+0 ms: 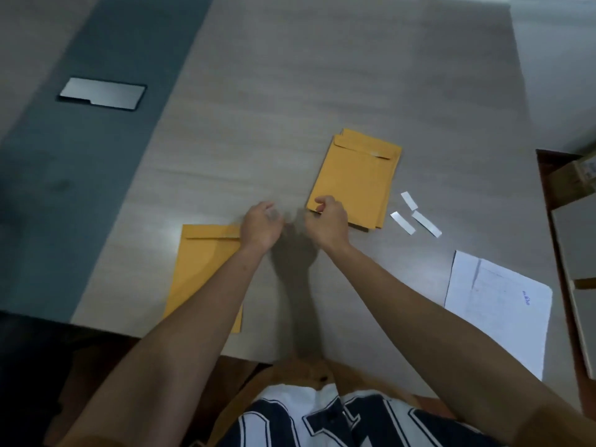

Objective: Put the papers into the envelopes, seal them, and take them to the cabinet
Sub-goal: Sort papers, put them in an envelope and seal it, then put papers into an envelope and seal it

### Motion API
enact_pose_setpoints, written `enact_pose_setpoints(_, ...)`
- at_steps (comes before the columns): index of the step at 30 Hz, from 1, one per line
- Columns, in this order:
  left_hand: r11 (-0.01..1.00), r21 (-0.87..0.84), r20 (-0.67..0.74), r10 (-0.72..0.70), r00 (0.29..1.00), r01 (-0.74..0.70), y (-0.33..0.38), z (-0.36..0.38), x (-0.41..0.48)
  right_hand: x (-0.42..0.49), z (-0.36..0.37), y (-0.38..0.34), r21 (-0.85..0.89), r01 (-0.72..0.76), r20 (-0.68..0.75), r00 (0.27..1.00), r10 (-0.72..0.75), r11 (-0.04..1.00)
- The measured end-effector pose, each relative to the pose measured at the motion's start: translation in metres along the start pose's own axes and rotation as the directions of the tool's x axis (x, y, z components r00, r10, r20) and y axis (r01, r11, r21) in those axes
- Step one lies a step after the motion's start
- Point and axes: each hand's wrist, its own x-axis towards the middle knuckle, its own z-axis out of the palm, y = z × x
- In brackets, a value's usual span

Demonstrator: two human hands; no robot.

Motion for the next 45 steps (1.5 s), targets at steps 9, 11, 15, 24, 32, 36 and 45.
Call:
enact_pose_setpoints(9, 0.982, 0.078, -0.151, -0.157, 0.976, 0.17, -0.119, -0.067, -0.042, -0.063, 0.084, -0.029, -0.216, 0.302, 0.284, 0.929, -0.236, 0.929)
enact_pose_setpoints(11, 0.972, 0.099, -0.131, -0.199, 0.971, 0.213, -0.14, -0.076, -0.051, -0.073, 0.095, -0.032, -0.298, 0.435, 0.413, 0.861, -0.296, 0.85)
enact_pose_setpoints(15, 0.969, 0.187, -0.08, -0.149, 0.986, 0.161, -0.163, -0.081, -0.064, -0.085, 0.109, -0.025, -0.49, 0.638, 0.611, 0.737, -0.287, 0.594)
enact_pose_setpoints(24, 0.882, 0.439, 0.105, 0.14, 0.985, -0.172, -0.138, -0.045, -0.083, -0.107, 0.06, 0.035, -0.589, 0.586, 0.423, 0.81, -0.407, 0.556)
enact_pose_setpoints(32, 0.765, 0.488, 0.284, 0.316, 0.905, -0.421, -0.078, 0.026, -0.095, -0.105, -0.019, 0.096, -0.652, 0.39, 0.089, 0.891, -0.445, 0.65)
enact_pose_setpoints(36, 0.732, 0.498, 0.345, 0.325, 0.88, -0.466, -0.056, 0.043, -0.098, -0.101, -0.041, 0.123, -0.647, 0.269, 0.014, 0.94, -0.342, 0.713)
enact_pose_setpoints(45, 0.663, 0.536, 0.438, 0.311, 0.844, -0.523, -0.021, 0.061, -0.1, -0.096, -0.076, 0.147, -0.218, -0.047, -0.16, 0.987, 0.012, 0.975)
